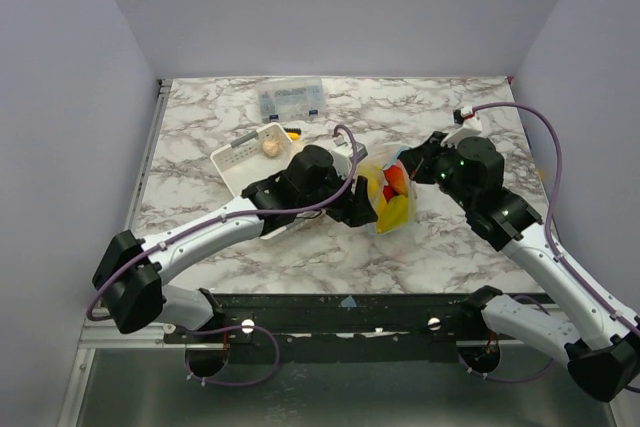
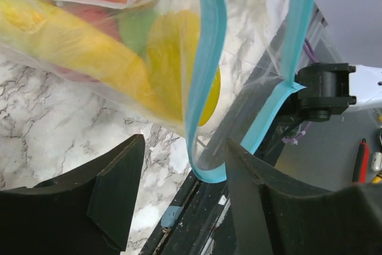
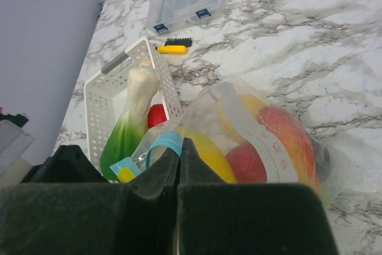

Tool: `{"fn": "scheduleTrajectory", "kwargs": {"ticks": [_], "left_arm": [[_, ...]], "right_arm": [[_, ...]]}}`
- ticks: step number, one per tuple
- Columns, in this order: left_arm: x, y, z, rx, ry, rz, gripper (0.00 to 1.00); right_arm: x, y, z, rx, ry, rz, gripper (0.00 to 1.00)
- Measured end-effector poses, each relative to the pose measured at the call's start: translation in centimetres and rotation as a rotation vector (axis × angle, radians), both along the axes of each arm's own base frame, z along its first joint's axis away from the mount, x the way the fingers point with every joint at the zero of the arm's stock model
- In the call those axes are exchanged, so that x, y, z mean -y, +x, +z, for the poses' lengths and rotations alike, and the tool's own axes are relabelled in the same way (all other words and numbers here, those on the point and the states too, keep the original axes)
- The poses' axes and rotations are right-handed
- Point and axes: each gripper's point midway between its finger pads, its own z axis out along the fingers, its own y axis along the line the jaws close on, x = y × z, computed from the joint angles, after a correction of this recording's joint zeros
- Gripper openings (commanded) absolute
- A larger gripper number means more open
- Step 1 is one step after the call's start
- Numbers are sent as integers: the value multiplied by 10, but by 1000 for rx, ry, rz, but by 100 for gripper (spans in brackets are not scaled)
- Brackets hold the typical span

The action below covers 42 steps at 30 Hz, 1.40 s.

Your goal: Place the food in the zip-top bag and seal the zipper

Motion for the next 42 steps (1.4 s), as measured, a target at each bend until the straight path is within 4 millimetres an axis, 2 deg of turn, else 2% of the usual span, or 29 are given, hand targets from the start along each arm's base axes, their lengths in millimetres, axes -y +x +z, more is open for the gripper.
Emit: {"fn": "scheduleTrajectory", "kwargs": {"ticks": [3, 6, 9, 13, 18, 23, 25, 30, 32, 34, 38, 42], "left_arm": [[6, -1, -11, -33, 19, -18, 40], [11, -4, -14, -55, 20, -45, 19], [19, -5, -1, -57, -7, -73, 7], [31, -10, 37, -38, -88, -136, 0], [39, -28, 75, -81, -212, -214, 0], [38, -32, 94, -122, -279, -214, 0], [37, -29, 91, -148, -282, -196, 0], [31, -8, 52, -273, -239, -106, 1], [32, -5, 38, -316, -217, -90, 11], [33, -7, 32, -339, -208, -95, 24], [32, -11, 40, -319, -225, -129, 42], [25, -11, 49, -247, -230, -145, 50]], "right_arm": [[0, 0, 0, 1, 1, 0, 1], [1, 0, 1, 3, 2, -1, 1], [1, -1, 3, 7, 3, -3, 1], [9, -1, 4, 18, -19, -31, 1], [30, -2, 0, 22, -88, -110, 1], [48, -3, 4, 39, -143, -174, 1], [55, -2, 3, 43, -165, -205, 1], [65, 4, -12, 8, -233, -258, 1], [64, 7, -20, -14, -253, -259, 1], [64, 8, -24, -27, -263, -257, 1], [63, 8, -24, -27, -264, -257, 1], [63, 8, -24, -27, -264, -257, 1]]}}
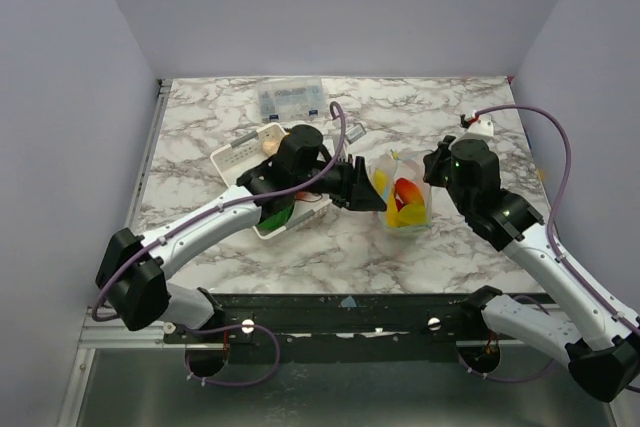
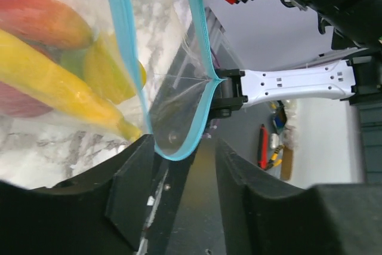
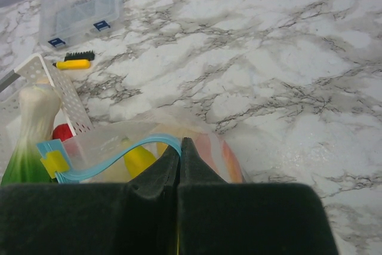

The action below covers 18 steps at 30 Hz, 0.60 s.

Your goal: Place the food in the zip-top bag and seal the zipper

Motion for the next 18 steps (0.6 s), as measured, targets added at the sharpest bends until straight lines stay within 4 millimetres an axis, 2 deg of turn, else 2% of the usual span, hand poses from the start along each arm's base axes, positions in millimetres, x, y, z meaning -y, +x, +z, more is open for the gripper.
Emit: {"fn": "scheduleTrajectory", "kwargs": {"ticks": [4, 8, 11, 14, 18], "left_arm": [[-21, 10, 15, 109, 1, 42, 52], [-50, 35, 19, 214, 59, 172, 53], [-70, 55, -2, 237, 183, 282, 51], [-86, 72, -39, 216, 350, 361, 46], [-102, 91, -95, 154, 580, 410, 45]], "right_arm": [[0, 0, 0, 0, 0, 0, 1], [0, 0, 0, 0, 0, 0, 1], [0, 0, 0, 0, 1, 1, 1], [-1, 0, 0, 0, 1, 2, 0], [-2, 0, 0, -1, 3, 8, 1]]}}
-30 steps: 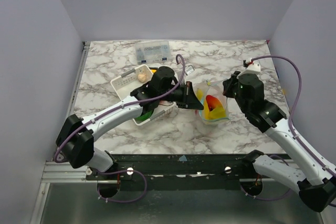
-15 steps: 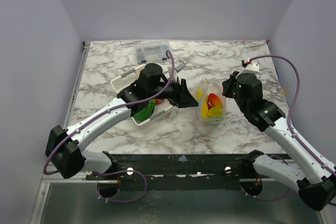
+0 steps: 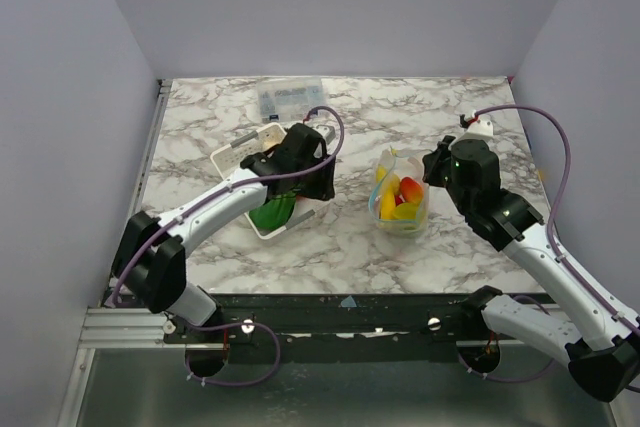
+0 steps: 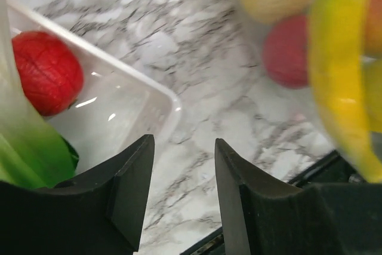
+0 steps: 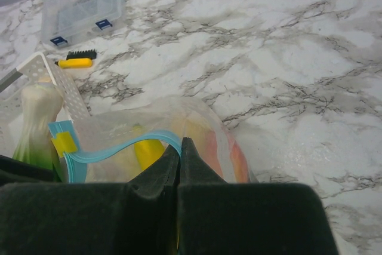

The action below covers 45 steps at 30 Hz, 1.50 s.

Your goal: Place the food in the zip-top bag and seal the zipper

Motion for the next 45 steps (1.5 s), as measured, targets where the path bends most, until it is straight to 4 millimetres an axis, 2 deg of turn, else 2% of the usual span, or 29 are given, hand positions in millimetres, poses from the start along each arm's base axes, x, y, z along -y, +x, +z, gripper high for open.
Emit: {"fn": "scheduleTrajectory", "kwargs": {"ticks": [4, 7, 11, 15, 20, 26, 31, 38, 45], "left_arm": [[-18, 13, -48, -76, 150, 70, 45], [-28, 25, -68, -111, 196, 114, 45], [-42, 47, -81, -137, 212, 187, 47], [-56, 59, -82, -138, 218, 240, 50], [-70, 76, -75, -108, 227, 321, 59], [-85, 86, -75, -113, 256, 412, 60], [-84, 98, -78, -119, 273, 449, 61], [-85, 96, -95, -162, 298, 469, 61], [-84, 97, -98, -163, 296, 471, 53]], "right_arm": [[-1, 0, 0, -1, 1, 4, 1], [-2, 0, 0, -2, 3, 8, 1], [-3, -1, 0, -4, 6, 17, 1], [-4, -1, 0, -5, 9, 24, 1], [-6, -1, -1, -6, 11, 29, 1], [-10, 1, -2, -9, 14, 40, 1], [-11, 2, -4, -14, 16, 49, 1], [-11, 2, -4, -14, 16, 49, 1], [-12, 1, -4, -15, 18, 54, 1]]}}
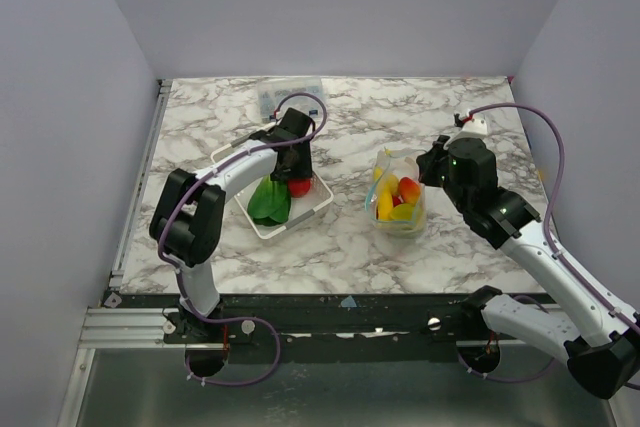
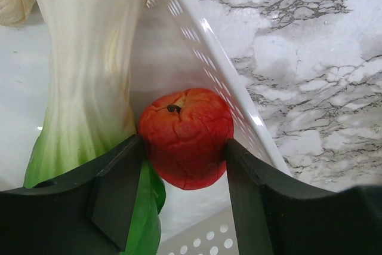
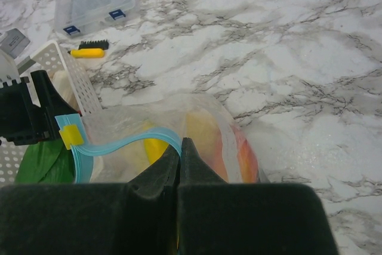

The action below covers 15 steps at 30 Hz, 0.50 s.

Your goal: Place the food in the zip-top bag and seal the zipper

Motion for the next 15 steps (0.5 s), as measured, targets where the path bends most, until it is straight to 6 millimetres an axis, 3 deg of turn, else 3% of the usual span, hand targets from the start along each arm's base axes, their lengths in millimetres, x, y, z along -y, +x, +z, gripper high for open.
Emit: {"fn": "scheduleTrajectory", "kwargs": {"ticks": [8, 15], "left_arm": [[2, 0, -1, 22, -22, -7, 34], [0, -11, 2, 26, -41, -28, 22]], "right_arm": [[-2, -1, 1, -1, 7, 14, 1], [-3, -2, 1, 0, 12, 18, 1]]}}
